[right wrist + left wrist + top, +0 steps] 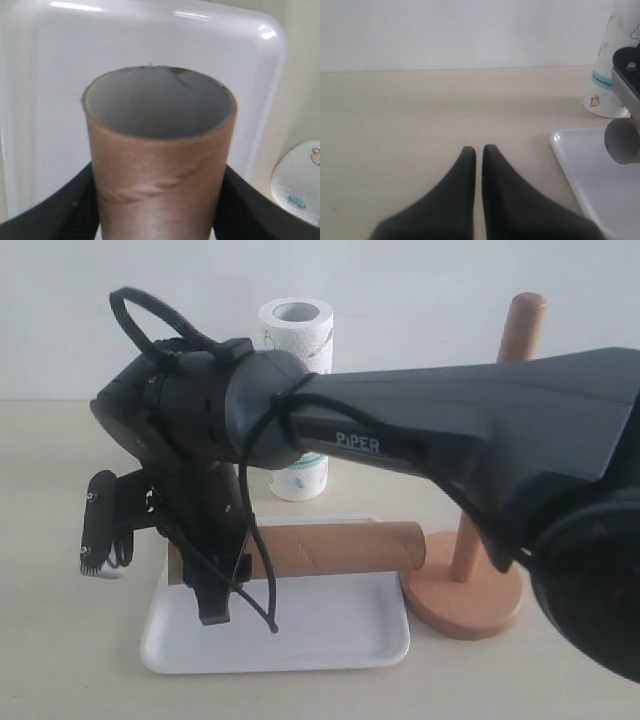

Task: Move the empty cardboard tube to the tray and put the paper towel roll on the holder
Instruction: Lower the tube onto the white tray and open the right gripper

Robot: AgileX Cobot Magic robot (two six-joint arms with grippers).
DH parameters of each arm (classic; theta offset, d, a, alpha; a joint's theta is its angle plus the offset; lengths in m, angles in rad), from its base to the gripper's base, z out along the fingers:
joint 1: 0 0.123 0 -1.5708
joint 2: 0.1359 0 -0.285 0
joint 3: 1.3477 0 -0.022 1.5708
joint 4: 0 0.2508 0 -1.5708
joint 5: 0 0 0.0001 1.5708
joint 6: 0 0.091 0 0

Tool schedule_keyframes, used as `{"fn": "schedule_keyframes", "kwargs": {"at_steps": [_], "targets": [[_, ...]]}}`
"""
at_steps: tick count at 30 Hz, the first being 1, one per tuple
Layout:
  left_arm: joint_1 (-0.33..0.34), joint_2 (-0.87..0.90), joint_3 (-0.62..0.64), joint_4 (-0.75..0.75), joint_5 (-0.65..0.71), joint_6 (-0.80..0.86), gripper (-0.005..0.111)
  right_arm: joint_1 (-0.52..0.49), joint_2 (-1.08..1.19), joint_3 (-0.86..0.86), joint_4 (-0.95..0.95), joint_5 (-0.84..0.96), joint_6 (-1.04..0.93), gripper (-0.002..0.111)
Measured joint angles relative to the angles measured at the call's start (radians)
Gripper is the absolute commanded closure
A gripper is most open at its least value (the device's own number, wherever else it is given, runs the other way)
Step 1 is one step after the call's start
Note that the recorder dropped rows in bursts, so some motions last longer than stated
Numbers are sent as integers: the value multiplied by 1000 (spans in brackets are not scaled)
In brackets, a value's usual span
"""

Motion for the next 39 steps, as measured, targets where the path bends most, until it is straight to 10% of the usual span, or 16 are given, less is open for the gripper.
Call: {"fn": "schedule_keyframes", "kwargs": {"at_steps": [8, 23, 30, 37, 39], "targets": [[0, 0, 0, 0, 0, 0, 103, 0, 12, -2, 89, -40, 0, 64], [0, 0, 0, 0, 0, 0, 103, 0, 14, -4, 94, -42, 53, 34], [0, 0, 0, 0, 0, 0, 103, 0, 14, -4, 41, -24, 119, 41], [0, 0, 0, 0, 0, 0, 103, 2, 11, -91, 20, 93, 279, 109], [0, 0, 0, 0, 0, 0, 103, 7, -8, -104, 28, 94, 346, 108]]}}
